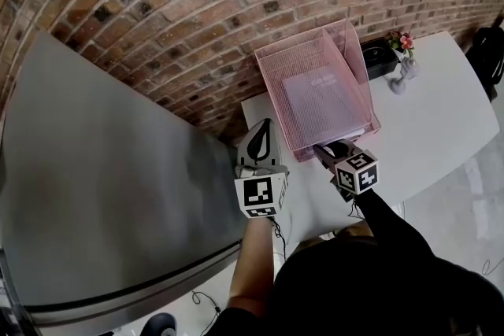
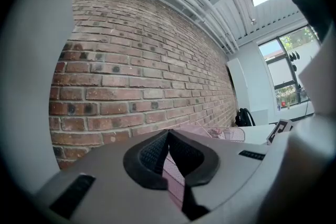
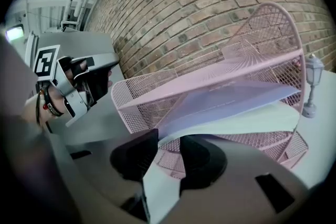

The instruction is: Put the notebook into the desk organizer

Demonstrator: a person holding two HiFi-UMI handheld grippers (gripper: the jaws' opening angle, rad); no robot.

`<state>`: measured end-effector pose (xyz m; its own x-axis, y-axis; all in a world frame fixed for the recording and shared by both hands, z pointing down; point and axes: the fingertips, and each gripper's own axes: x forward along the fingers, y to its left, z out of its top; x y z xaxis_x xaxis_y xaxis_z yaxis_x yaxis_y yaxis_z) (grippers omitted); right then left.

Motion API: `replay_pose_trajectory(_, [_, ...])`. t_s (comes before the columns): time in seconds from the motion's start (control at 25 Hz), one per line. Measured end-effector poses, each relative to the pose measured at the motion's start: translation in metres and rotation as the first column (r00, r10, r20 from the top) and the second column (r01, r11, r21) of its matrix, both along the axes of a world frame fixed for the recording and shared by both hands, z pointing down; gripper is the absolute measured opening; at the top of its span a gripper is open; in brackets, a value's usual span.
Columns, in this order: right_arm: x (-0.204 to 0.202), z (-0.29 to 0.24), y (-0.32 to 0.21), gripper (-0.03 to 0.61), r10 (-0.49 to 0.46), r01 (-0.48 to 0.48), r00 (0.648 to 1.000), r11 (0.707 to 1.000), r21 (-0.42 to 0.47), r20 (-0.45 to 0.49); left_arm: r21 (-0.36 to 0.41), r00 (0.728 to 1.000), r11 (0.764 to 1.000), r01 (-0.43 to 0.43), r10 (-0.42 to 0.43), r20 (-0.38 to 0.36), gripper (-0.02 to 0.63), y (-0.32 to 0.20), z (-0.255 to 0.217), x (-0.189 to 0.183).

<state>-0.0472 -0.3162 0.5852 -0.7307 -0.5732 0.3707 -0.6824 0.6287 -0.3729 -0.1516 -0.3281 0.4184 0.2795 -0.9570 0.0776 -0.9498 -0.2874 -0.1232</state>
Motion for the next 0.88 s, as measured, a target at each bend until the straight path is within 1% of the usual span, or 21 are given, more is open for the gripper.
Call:
replay_pose_trajectory(0.16, [-0.002,-0.001,-0.008,0.144,0.01,-0.01,1.0,1.0,0.006,0.003,0.0,1.0,1.0,-0.002,0.002,0.011,0.014,-0.005,-0.001,-0.001])
replay_pose_trajectory(0.36, [-0.01,-0.009,-0.017,0.144,-0.003,0.005,1.0,0.998,0.058,-0.023,0.013,1.0,1.0,-0.005,0.005,0.011,0.014,-0.01,-0.006,-0.001])
replay_pose_trajectory(0.48, [-0.012,-0.01,-0.018,0.147,-0.013,0.016,0.999,0.997,0.073,-0.043,0.016,1.0,1.0,-0.006,0.006,0.017,0.014,-0.013,-0.008,0.0])
replay_pose_trajectory(0.68, [-0.008,-0.011,-0.018,0.155,-0.023,0.024,1.0,0.999,0.04,-0.014,0.012,1.0,1.0,-0.016,0.016,0.019,0.014,-0.013,-0.009,0.007])
replay_pose_trajectory(0.88, [-0.002,-0.003,-0.014,0.167,-0.01,0.01,0.998,1.0,0.009,-0.056,0.018,0.999,0.999,-0.032,0.031,0.022,0.014,-0.008,-0.012,0.013])
